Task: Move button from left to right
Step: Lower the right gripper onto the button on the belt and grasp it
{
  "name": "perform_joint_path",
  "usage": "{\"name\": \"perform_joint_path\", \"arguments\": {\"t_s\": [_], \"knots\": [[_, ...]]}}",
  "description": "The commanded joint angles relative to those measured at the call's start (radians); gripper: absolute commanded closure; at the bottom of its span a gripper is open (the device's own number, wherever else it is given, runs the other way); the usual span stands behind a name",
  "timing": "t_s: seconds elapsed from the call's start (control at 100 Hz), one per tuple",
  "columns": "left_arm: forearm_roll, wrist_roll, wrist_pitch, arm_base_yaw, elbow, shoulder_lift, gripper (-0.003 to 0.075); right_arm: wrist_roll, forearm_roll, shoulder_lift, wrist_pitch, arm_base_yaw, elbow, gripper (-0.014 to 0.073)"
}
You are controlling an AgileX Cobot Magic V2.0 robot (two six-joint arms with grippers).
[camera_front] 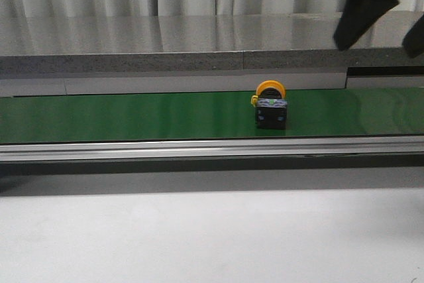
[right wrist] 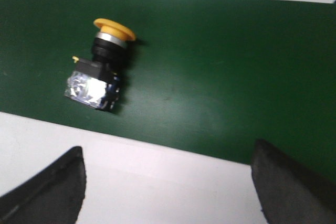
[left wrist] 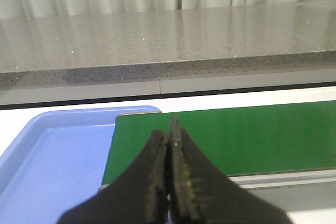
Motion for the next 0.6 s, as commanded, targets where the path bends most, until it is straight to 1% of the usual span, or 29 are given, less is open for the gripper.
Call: {"name": "perform_joint_path", "arguments": {"t_s": [0.0, 0.21, 0.37, 0.59], "knots": [[-0.013, -0.003, -0.088, -0.005, -0.028, 0.007, 0.0741, -0.014, 0.01, 0.042, -0.049, 0.025, -0.071, -0.004], [-0.013, -0.003, -0.088, -0.005, -0.028, 0.007, 0.0741, -0.014, 0.009, 0.155, -0.053, 0.062, -0.152, -0.004], [-0.013, -0.003, -0.088, -0.005, -0.028, 0.007, 0.0741, -0.014, 0.002, 0.217, -0.071, 0.067, -0.189, -0.004], [-0.013, -0.003, -0.088, -0.005, -0.028, 0.007, 0.0741, -0.013, -0.066, 0.301, -0.075, 0.064, -0.222, -0.004]]}}
